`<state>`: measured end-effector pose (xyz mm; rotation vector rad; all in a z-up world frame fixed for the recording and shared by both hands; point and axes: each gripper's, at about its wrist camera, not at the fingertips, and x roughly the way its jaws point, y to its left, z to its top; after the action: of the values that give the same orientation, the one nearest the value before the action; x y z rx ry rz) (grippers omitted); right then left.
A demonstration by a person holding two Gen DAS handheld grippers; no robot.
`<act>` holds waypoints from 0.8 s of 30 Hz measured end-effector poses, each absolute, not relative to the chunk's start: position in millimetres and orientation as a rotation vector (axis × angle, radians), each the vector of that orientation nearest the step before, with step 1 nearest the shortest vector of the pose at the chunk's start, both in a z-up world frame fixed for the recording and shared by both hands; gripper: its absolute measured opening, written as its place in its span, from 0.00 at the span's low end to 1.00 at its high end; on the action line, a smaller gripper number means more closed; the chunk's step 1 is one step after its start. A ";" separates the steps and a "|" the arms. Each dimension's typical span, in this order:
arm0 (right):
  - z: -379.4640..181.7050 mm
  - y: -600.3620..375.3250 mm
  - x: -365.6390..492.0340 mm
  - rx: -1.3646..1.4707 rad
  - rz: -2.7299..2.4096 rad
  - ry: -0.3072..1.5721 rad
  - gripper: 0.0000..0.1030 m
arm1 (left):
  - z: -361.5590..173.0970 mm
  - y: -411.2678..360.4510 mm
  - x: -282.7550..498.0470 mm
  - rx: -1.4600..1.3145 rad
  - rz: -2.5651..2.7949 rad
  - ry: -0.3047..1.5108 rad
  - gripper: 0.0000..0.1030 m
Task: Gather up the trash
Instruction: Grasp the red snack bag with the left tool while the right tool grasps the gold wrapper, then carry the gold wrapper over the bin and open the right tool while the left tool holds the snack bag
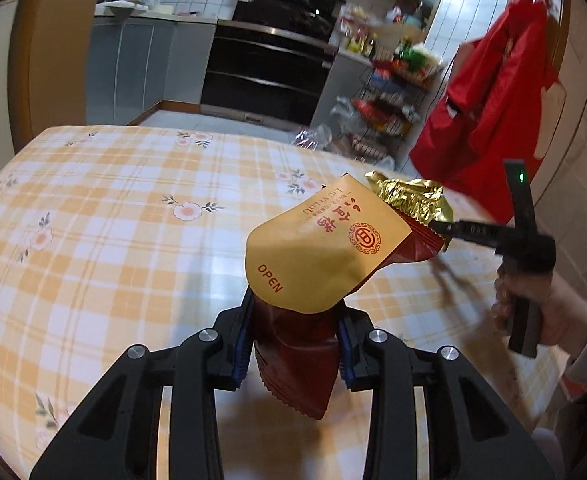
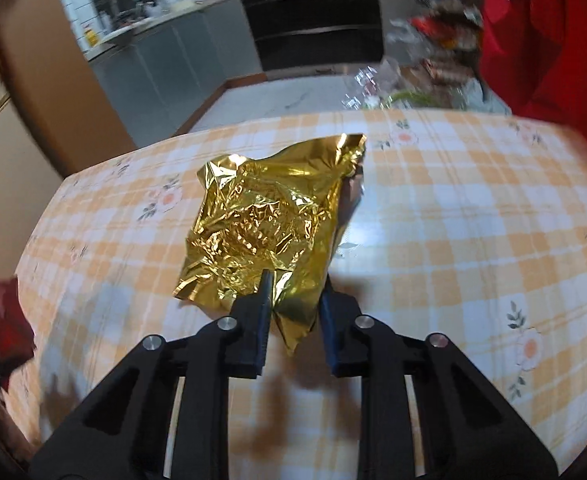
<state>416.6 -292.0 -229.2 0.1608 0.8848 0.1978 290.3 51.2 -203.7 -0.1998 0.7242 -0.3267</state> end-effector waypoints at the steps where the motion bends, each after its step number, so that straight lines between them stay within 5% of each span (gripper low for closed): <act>1: -225.5 -292.4 409.4 0.154 0.207 0.873 0.22 | -202.9 51.5 287.0 -0.203 -0.326 0.720 0.33; 24: -147.4 -290.6 183.6 0.123 0.369 0.652 0.20 | -194.2 63.3 147.1 -0.289 -0.271 0.722 0.33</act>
<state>183.6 -290.6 -147.4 0.1230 0.6523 0.3685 147.1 63.3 -194.2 -0.2892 0.7217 -0.2712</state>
